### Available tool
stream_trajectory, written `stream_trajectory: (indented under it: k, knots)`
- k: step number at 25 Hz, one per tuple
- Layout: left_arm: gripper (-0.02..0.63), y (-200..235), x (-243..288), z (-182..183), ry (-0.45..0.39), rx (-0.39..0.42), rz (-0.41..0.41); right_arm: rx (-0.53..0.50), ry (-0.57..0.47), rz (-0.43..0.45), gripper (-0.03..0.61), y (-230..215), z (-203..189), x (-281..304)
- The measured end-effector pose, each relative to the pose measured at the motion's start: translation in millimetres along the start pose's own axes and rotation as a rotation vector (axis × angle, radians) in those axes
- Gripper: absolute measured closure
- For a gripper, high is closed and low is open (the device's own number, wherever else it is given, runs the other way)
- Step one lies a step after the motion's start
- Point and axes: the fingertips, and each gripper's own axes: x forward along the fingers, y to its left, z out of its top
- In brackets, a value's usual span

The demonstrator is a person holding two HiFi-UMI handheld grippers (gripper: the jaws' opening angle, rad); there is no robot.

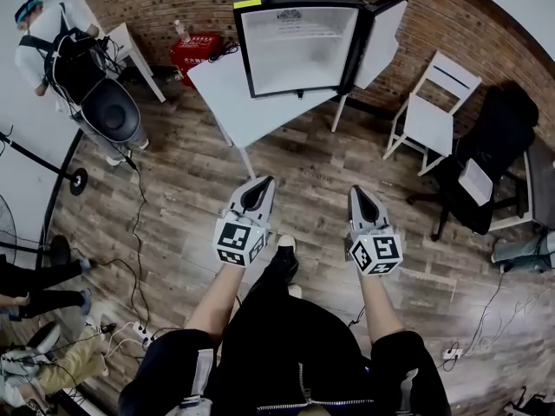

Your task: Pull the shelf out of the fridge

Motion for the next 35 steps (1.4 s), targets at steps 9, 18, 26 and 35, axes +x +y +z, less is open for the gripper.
stream_trajectory:
  k: [9,18,26,35]
  knots:
    - [0.594,50,88,7,0.004,-0.005,-0.010,-0.012,0.017,0.005,0.578,-41,15,89]
    - [0.594,107,165,16,0.028,-0.003,-0.035,0.008,0.021,-0.009,0.580,-69,34,179]
    - [0.594,137,210,14,0.047,-0.015,-0.012,0.026,0.041,0.033,0.583,-88,33,239]
    - [0.594,174,270,23,0.052,-0.019,0.094,0.055,0.040,0.143,0.584,-125,46,325]
